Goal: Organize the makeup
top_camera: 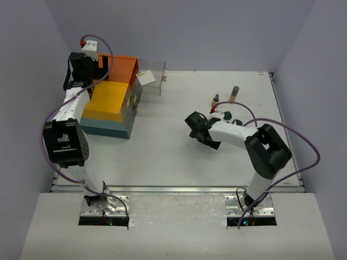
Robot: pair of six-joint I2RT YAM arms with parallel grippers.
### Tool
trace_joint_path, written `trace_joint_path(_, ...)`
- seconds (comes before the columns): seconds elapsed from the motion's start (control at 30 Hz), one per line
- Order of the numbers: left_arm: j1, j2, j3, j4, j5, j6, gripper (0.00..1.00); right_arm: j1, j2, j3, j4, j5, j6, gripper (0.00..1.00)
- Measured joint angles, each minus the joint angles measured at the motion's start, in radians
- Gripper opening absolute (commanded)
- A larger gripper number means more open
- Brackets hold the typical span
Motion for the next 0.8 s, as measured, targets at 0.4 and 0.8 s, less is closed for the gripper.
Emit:
trace_joint_path(0.4,0.000,-0.002,-0.013,0.020,0.001,0.000,1.00,-0.098,0.038,-0.056,0.120,-0.079,-0.075,0.97)
trace_joint_path(0.8,0.000,-0.002,-0.013,0.019,0.001,-0.008,1.00,-0.095,0.047,-0.072,0.232,-0.098,-0.234,0.32)
